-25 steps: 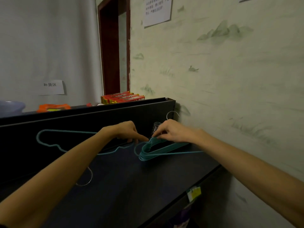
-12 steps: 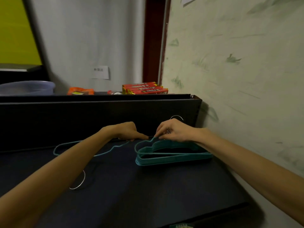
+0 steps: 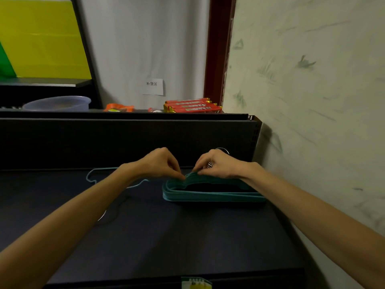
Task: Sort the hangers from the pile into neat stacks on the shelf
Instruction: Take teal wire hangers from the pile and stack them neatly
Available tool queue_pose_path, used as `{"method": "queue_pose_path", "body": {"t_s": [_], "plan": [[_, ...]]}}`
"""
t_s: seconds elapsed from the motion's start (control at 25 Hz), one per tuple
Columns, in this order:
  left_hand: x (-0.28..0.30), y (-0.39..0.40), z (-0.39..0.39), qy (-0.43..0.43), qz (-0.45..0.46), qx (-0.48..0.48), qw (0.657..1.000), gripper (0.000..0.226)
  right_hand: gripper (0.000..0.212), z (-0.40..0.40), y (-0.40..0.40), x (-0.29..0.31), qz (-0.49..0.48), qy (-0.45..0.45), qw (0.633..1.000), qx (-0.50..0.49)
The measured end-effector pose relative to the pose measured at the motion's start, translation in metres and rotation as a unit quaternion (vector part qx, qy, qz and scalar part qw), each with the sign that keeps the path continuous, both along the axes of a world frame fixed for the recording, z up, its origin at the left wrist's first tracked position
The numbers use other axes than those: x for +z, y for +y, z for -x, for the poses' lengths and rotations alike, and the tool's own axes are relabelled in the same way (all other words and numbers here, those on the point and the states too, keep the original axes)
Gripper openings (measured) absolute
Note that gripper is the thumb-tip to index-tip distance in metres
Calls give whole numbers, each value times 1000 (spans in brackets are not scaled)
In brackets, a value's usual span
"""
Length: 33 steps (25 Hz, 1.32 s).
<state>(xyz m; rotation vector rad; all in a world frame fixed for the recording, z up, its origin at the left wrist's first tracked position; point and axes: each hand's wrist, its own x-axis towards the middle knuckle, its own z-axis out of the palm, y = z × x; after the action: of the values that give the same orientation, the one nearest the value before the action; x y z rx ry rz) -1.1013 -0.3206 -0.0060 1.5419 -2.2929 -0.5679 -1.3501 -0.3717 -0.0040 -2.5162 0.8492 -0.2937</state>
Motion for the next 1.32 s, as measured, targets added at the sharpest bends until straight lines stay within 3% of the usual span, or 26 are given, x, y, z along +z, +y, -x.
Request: {"method": "queue_pose_path", "body": {"t_s": [0.52, 0.76, 1.12, 1.2, 1.32], "plan": [[3, 5, 3, -101, 8, -12, 995, 2, 19, -14, 12, 1, 87, 61, 992, -66], [3, 4, -1, -97, -10, -7, 995, 13, 21, -13, 16, 4, 126, 131, 981, -68], [4, 5, 3, -179, -32, -21, 983, 22, 22, -18, 23, 10, 133, 160, 973, -95], [9, 8, 0, -172, -55, -16, 983, 29, 29, -17, 22, 8, 122, 151, 976, -100], [29, 14, -18, -112, -82, 25, 990, 38, 55, -9, 25, 7, 74, 67, 988, -114]]}}
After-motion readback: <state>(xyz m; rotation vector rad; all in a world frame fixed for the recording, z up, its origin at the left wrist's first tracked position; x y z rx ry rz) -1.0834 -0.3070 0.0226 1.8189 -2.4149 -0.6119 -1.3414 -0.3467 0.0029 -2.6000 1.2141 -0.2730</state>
